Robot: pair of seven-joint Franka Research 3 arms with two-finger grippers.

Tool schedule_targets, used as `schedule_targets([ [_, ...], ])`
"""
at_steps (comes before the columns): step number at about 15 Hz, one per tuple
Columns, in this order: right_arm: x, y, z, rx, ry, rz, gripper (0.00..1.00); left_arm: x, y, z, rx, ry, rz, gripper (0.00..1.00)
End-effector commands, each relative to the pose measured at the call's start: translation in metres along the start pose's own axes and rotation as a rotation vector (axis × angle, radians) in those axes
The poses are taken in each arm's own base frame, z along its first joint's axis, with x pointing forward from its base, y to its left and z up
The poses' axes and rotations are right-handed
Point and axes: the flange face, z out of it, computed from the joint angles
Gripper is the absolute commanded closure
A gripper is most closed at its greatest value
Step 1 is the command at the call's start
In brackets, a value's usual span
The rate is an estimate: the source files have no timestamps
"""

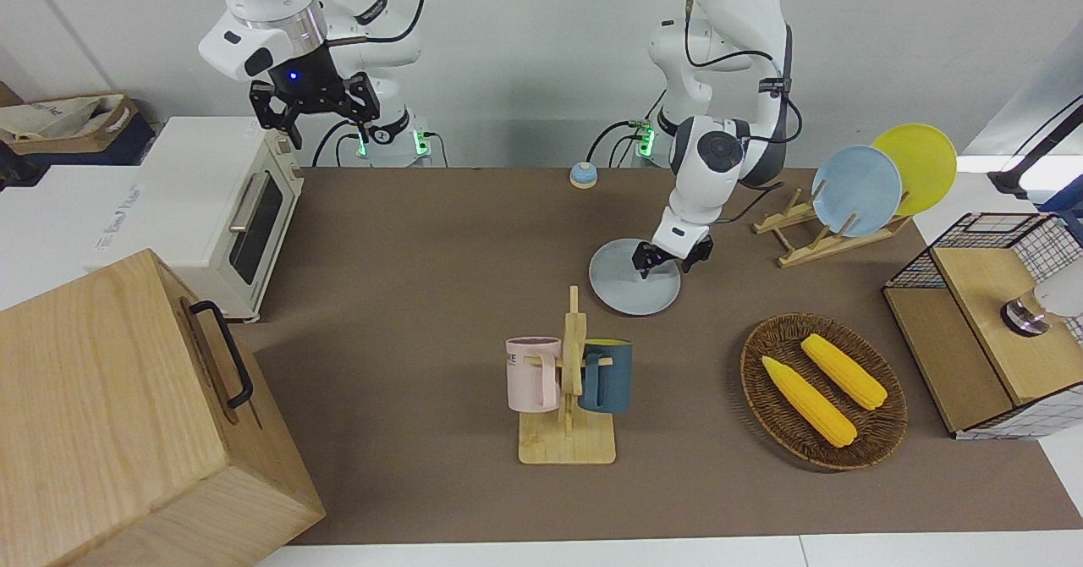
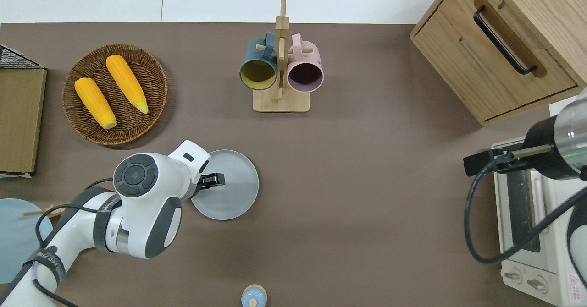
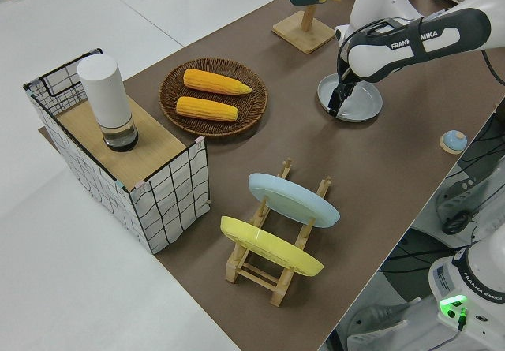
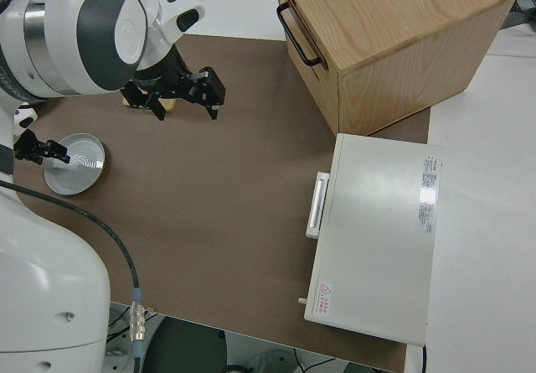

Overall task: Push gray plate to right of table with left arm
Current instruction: 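Lower the left gripper against the plate's rim nearest it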

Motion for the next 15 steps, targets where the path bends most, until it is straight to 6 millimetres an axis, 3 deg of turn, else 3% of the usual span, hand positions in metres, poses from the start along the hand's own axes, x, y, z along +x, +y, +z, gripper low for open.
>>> schedule_targets([
  [1, -0.0030, 0.0014, -0.0038, 0.010, -0.004, 0.004, 0.017, -0.0026, 0.0001, 0.0045, 0.012, 0.019, -0.004, 0.19],
  [3, -0.0030, 0.0014, -0.0038, 0.010, -0.004, 0.006, 0.017, -0.0026, 0.0001, 0.0045, 0.012, 0.019, -0.004, 0.35],
  [7, -0.0030, 0.0022, -0.0038, 0.010, -0.004, 0.006, 0.017, -0.0022, -0.0006, 0.0036, 0.012, 0.021, -0.006, 0.93],
  [8, -0.0031, 0.0022, -0.0036, 0.010, -0.006, 0.006, 0.017, -0.0025, 0.0002, 0.0037, 0.012, 0.021, -0.004, 1.00],
  [15, -0.0030, 0.0014, -0.0038, 0.010, -0.004, 0.004, 0.017, -0.0025, -0.0008, 0.0055, 0.014, 0.015, -0.003, 1.00],
])
